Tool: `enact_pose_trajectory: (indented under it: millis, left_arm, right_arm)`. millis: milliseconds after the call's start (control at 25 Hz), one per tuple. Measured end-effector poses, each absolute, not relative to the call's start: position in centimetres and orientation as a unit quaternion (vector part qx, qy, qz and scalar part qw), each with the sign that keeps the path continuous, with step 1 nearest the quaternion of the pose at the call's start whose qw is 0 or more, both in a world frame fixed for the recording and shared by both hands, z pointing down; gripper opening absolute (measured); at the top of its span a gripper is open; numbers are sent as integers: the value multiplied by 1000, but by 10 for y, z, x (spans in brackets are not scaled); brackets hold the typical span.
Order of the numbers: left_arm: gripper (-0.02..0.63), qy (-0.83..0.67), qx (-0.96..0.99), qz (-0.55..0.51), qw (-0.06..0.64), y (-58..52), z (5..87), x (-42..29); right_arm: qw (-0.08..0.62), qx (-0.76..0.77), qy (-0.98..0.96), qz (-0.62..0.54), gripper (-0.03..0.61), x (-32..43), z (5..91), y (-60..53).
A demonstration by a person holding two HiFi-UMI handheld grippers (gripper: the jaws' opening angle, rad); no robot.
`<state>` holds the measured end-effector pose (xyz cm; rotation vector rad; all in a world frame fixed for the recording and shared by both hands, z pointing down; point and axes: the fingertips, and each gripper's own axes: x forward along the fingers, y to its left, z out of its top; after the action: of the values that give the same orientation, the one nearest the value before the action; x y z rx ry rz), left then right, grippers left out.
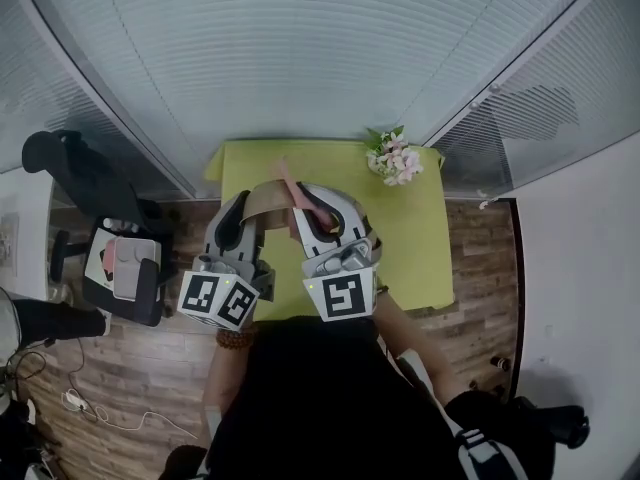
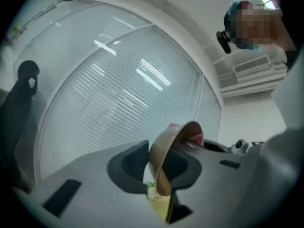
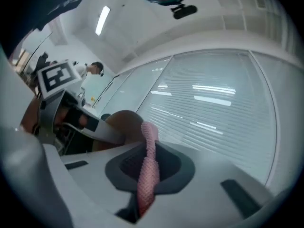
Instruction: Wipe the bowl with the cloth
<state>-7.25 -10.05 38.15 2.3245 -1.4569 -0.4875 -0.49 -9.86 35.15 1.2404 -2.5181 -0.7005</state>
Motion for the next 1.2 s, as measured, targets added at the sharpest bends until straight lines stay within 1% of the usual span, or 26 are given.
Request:
enact_pose_trajectory:
  millis: [40, 80, 120, 160, 200, 240, 280, 320, 440, 560, 720, 800, 880, 920, 1000, 1040, 1120, 1200]
  left_arm:
    - [60, -505, 836, -135, 168, -103, 388, -68]
    - [81, -503, 845, -94, 155, -105, 394, -65]
    - [112, -510, 848, -53, 133, -106, 398, -63]
    - [114, -523, 846, -14, 104, -107, 400, -62]
    - [102, -537, 840, 21, 75, -106, 401, -60]
    - [72, -546, 835, 47, 53, -106, 401, -58]
    - [54, -551, 831, 61, 42, -105, 402, -56]
    - [54, -552, 831, 62, 44, -104, 403, -56]
    - [41, -546, 833, 16, 85, -102, 403, -61]
    - [41, -544, 832, -28, 104, -101, 394, -65]
    - [52, -539, 821, -115, 148, -100, 385, -75]
    - [55, -528, 807, -178, 195, -99, 385, -79]
    - [55, -509, 783, -246, 260, -100, 390, -82]
    - [55, -503, 774, -263, 281, -101, 394, -82]
    - [55, -502, 783, -235, 282, -103, 406, -75]
    - [57, -499, 799, -198, 270, -105, 413, -68]
    - [58, -484, 833, -112, 244, -109, 428, -54]
    - [103, -492, 848, -26, 194, -110, 438, -50]
  right_arm:
    - [146, 423, -851, -276, 14, -5, 354, -100]
    - [168, 416, -838, -311, 14, -5, 357, -100]
    - [188, 407, -827, -339, 14, -7, 360, -99]
    - [201, 397, -822, -355, 14, -8, 364, -98]
    - [210, 390, -820, -364, 14, -11, 367, -96]
    - [216, 385, -817, -370, 14, -13, 370, -94]
    - [220, 384, -815, -374, 14, -14, 372, -93]
    - [222, 383, -815, -374, 14, -15, 373, -93]
    - [211, 387, -825, -355, 14, -15, 372, -93]
    - [178, 401, -842, -313, 14, -13, 368, -93]
    - [126, 422, -861, -254, 15, -12, 362, -93]
    - [108, 427, -868, -229, 15, -11, 361, -93]
    - [91, 432, -876, -197, 15, -8, 361, -95]
    - [84, 433, -879, -179, 14, -6, 362, -97]
    - [91, 432, -882, -166, 14, -2, 368, -101]
    - [111, 430, -877, -181, 14, 1, 374, -104]
    - [166, 423, -856, -246, 14, 6, 385, -105]
    - [207, 405, -836, -307, 14, 5, 391, -103]
